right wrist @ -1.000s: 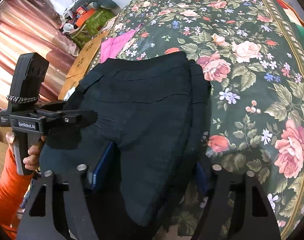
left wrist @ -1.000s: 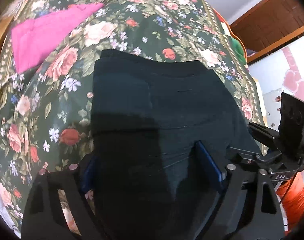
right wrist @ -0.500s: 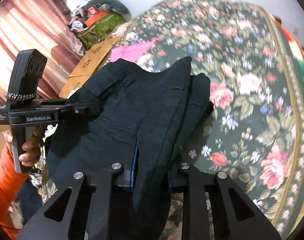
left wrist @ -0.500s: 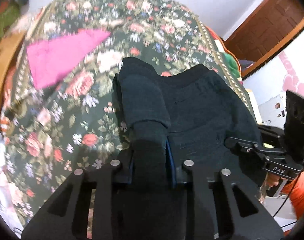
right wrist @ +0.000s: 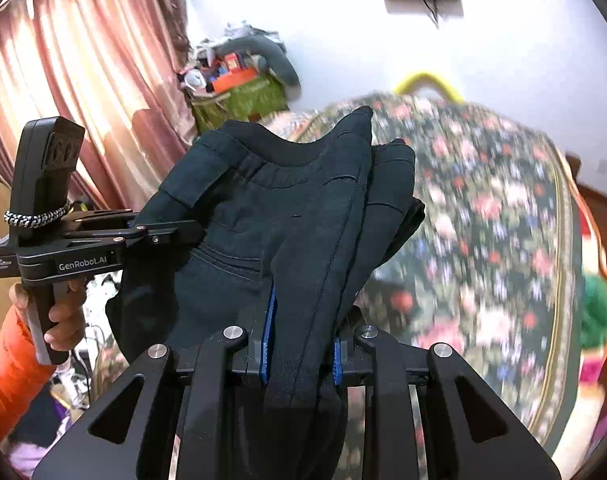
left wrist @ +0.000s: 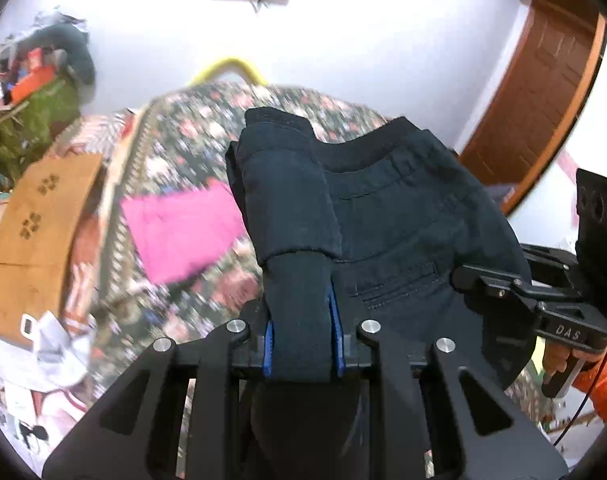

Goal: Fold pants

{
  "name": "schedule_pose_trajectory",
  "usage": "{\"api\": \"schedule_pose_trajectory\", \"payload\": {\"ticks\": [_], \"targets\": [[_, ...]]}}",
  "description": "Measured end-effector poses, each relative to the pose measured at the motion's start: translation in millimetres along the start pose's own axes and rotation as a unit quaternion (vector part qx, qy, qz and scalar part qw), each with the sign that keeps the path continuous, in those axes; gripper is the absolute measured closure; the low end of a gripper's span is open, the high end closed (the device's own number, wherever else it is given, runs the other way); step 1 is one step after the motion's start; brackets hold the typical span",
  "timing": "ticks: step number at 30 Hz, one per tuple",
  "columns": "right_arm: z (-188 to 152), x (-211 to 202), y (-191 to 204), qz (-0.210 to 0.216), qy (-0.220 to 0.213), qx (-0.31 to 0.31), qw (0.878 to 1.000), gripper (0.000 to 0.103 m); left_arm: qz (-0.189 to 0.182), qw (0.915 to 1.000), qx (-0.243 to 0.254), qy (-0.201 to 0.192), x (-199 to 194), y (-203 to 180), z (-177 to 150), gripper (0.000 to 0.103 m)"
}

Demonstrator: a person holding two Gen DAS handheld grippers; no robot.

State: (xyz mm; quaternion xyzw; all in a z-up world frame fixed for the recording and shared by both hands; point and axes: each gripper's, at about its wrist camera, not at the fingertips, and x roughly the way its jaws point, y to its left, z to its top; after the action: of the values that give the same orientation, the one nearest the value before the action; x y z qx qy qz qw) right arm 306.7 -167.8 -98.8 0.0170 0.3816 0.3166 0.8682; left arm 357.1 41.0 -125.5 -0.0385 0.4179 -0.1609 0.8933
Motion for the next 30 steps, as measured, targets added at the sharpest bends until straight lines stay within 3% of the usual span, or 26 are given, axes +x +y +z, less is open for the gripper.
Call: {"api": "schedule_pose_trajectory", "payload": {"ticks": [11, 21, 30], "targets": [[71.6, 77.8, 6.8, 0.003, -0.019, -0.023, 1.000, 0.083, 0.043, 0.9976, -0.037, -0.039, 21.7, 77.4, 59.2, 0.082], [89.3, 178.7, -10.7, -0.010, 0.020, -0.009, 1.000, 0.083, 0.069, 0.9930, -0.095, -0.013, 117.1, 147.8, 67.9, 0.082], [71.8, 256.1, -39.8, -0.023, 0.069, 0.032, 0.997, 0.083, 0.076, 0.9888, -0.122, 0.038, 208.5, 193.7, 54.4, 0.082]]}}
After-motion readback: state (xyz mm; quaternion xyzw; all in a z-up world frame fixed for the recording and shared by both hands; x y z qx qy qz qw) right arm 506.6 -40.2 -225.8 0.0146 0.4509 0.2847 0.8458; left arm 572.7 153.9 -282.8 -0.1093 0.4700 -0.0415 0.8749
